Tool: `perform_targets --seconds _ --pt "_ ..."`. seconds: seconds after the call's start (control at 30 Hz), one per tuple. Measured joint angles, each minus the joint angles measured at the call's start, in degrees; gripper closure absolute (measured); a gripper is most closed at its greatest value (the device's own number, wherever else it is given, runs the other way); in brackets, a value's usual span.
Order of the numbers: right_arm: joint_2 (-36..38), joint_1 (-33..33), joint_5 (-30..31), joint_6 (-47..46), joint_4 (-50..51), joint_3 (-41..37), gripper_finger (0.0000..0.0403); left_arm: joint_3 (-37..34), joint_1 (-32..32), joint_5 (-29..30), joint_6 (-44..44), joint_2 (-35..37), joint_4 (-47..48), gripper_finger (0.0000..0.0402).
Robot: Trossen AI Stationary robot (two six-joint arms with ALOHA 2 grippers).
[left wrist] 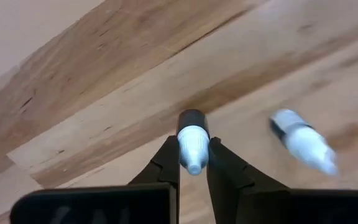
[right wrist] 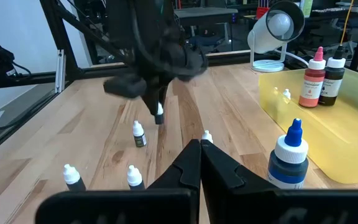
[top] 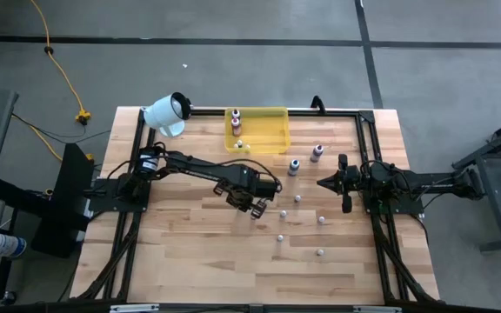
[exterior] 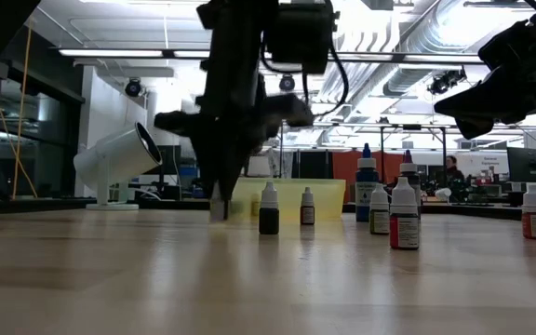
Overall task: Pick & Place food coloring
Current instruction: Put the small black food coloring bottle into the yellow container
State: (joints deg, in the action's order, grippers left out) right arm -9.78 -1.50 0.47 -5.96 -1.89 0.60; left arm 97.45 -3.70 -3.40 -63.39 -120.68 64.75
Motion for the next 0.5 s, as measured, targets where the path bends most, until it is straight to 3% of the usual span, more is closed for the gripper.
perform_targets --seconds 0.5 --pt "0.0 0.0 0.0 0.0 0.0 0.0 0.0402 17.4 8.8 5.8 14.7 2.0 12.3 0.0363"
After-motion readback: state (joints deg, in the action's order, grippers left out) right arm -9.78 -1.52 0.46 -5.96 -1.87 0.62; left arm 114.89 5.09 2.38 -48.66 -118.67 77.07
